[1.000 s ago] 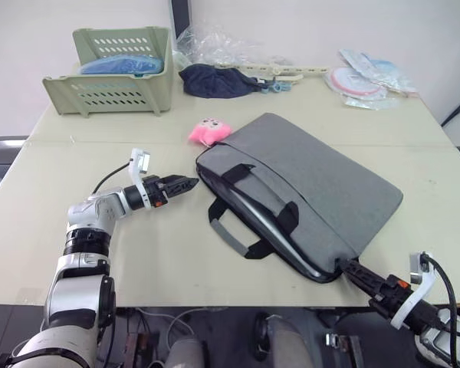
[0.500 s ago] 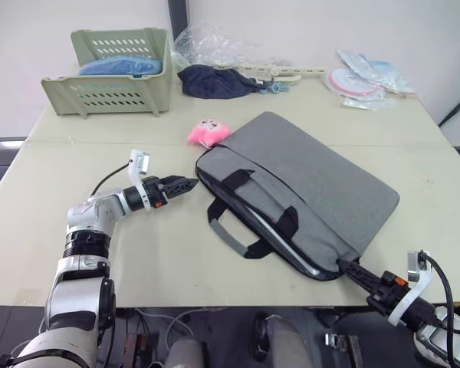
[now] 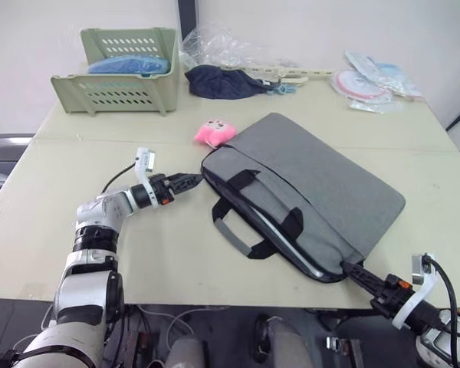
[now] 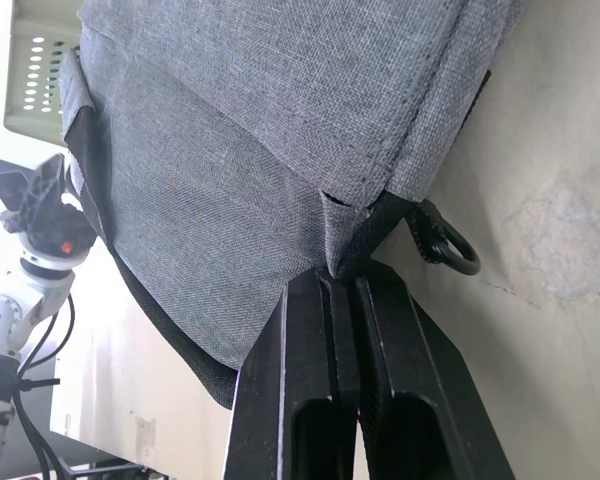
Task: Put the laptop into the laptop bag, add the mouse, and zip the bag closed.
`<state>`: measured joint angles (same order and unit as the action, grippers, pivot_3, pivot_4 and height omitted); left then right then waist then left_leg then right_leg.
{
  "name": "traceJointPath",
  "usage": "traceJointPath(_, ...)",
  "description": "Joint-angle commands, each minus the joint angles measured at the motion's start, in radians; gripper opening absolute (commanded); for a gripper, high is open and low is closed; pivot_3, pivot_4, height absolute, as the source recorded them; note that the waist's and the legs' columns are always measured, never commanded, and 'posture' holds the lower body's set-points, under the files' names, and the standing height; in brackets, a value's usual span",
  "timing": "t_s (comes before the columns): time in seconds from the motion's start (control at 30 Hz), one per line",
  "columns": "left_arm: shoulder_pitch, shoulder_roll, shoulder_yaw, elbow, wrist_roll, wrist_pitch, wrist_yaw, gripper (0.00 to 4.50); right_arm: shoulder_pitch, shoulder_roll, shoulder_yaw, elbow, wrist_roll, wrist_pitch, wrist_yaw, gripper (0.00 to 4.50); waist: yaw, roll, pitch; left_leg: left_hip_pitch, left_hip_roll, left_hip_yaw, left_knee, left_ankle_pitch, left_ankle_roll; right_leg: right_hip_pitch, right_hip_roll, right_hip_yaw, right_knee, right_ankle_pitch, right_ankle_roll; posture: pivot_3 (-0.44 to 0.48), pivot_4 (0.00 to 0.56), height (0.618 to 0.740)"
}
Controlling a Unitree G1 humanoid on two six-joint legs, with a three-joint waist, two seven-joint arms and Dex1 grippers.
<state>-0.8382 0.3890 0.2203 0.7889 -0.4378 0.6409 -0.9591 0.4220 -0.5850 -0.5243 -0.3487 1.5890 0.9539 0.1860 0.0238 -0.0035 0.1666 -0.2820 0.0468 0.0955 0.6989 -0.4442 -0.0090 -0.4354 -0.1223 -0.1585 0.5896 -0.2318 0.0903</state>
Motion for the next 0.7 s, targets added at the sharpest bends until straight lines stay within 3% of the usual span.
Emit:
traceJointPath(0.03,-0.049,-0.069,0.008,0.094,-0.013,0.005,0.015,4.5,0.01,-0.007,0.022,-0.003,-0.013,0.007,0.005,0.03,0.001,-0.001,0.0,0.001,0.0,0.0,0.0,0.0,0.0,0.001,0.0,0.0,-0.001,0.0,0.0,0.0,0.15,0.74)
traceJointPath(0.3,-0.128,-0.131,0.013,0.223,0.02,-0.028,0.033,4.5,0.012,-0.006,0.022,-0.009,-0.013,0.005,-0.004,0.03,0.0,-0.001,-0.002,0.002,0.0,-0.002,0.0,0.0,0.001,0.004,0.0,-0.002,-0.002,0.0,0.0,0.0,0.15,0.74)
traceJointPath(0.7,-0.17,-0.146,0.051,0.307,0.015,-0.083,0.058,4.5,0.01,0.001,0.042,-0.014,-0.031,-0.005,-0.008,0.03,0.001,-0.002,-0.006,0.002,0.0,-0.003,0.0,0.0,0.001,0.004,0.0,-0.002,-0.003,0.001,0.0,0.0,0.15,0.74)
